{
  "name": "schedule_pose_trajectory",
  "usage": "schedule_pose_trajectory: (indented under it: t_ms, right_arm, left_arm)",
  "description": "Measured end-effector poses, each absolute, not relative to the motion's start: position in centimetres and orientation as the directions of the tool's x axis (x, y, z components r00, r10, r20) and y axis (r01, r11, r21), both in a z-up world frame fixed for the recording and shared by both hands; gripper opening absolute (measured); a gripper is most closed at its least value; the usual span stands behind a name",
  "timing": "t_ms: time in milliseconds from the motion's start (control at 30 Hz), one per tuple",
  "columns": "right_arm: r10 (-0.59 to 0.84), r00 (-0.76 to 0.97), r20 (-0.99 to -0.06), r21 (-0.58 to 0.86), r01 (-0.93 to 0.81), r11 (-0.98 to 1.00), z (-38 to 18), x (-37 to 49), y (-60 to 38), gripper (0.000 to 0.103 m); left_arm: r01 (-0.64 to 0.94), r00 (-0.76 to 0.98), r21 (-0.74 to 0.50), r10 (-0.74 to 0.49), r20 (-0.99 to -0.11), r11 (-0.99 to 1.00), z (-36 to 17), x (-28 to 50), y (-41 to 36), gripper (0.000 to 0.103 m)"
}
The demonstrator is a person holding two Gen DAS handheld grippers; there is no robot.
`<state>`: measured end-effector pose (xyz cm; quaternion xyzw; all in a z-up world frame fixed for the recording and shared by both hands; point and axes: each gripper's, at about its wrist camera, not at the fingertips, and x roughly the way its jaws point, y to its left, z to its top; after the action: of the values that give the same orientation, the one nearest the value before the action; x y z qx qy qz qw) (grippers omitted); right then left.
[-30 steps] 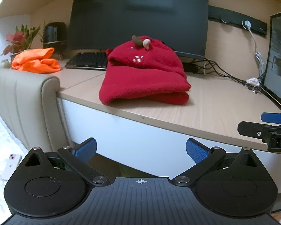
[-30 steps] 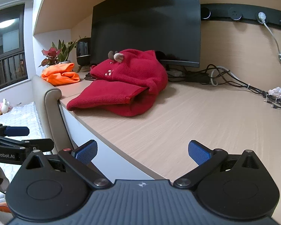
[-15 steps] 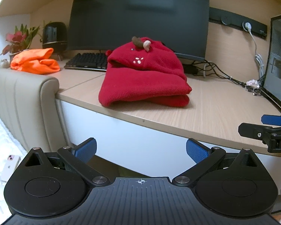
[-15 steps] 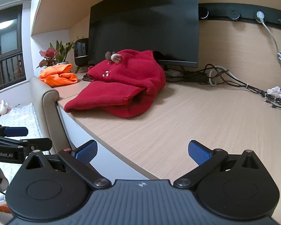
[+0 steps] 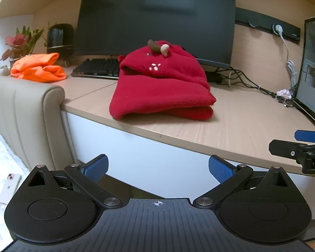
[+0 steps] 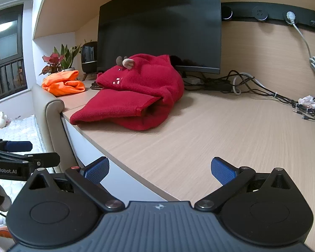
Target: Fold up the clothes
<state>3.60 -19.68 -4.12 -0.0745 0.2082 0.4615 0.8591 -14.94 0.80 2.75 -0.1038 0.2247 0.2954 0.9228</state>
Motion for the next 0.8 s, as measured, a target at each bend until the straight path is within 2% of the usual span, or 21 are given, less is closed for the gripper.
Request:
schedule_pose_trajectory:
  t_ms: [800]
  right_arm:
    - [0.761, 0.475, -0.443, 0.077, -0.825, 0.56, -4.61, 4.4, -18.97, 0.103]
  left_arm:
    - [-0.608, 0.716, -0.082, 0.501, -0.486, 0.789, 2.56, -14.4, 1.49, 0.103]
